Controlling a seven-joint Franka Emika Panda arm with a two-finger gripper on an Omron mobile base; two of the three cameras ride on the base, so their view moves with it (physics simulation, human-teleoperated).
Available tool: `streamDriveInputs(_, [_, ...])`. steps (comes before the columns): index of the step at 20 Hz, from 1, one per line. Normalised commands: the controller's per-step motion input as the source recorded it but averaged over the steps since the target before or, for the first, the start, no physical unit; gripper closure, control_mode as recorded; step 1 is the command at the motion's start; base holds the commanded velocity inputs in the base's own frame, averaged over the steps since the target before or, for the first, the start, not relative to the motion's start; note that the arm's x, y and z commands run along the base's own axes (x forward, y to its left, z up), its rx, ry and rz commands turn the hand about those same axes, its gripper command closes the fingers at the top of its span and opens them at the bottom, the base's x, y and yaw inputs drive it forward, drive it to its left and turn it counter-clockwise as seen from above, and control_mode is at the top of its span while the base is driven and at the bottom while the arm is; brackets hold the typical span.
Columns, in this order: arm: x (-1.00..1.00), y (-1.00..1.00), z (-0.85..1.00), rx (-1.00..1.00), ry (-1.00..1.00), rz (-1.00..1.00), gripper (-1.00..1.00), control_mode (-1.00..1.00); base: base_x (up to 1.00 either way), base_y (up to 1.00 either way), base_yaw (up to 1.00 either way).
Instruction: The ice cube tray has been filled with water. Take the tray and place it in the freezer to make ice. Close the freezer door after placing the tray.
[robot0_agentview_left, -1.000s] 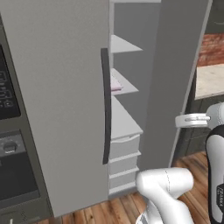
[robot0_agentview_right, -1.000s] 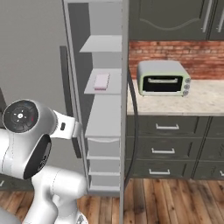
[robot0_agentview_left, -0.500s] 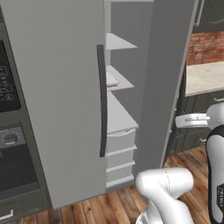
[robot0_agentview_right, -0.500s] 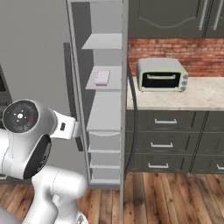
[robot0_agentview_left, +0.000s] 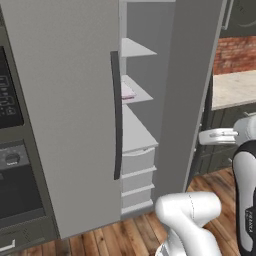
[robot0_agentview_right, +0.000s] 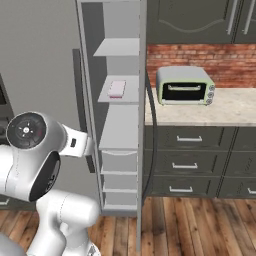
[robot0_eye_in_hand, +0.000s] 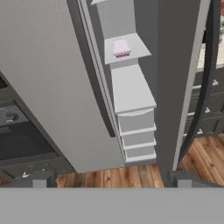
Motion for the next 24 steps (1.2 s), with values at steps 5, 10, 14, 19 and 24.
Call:
streamDriveInputs(5, [0.03, -0.05, -0.06, 0.0, 0.0, -0.02, -1.0, -1.0, 0.0, 0.0, 0.0])
streamDriveInputs(10, [-0.26, -0.05, 0.05, 0.0, -0.05, -0.12, -1.0, -1.0, 0.0, 0.0, 0.0])
streamDriveInputs(14, [-0.44, -0.26, 0.05, 0.0, -0.02, -0.24, -1.0, -1.0, 0.0, 0.0, 0.0])
streamDriveInputs(19, [-0.24, -0.67, 0.0, 0.14, -0.05, -0.26, -1.0, -1.0, 0.0, 0.0, 0.0])
streamDriveInputs(24, [0.0, -0.93, -0.01, 0.4, -0.02, -0.17, -1.0, -1.0, 0.0, 0.0, 0.0])
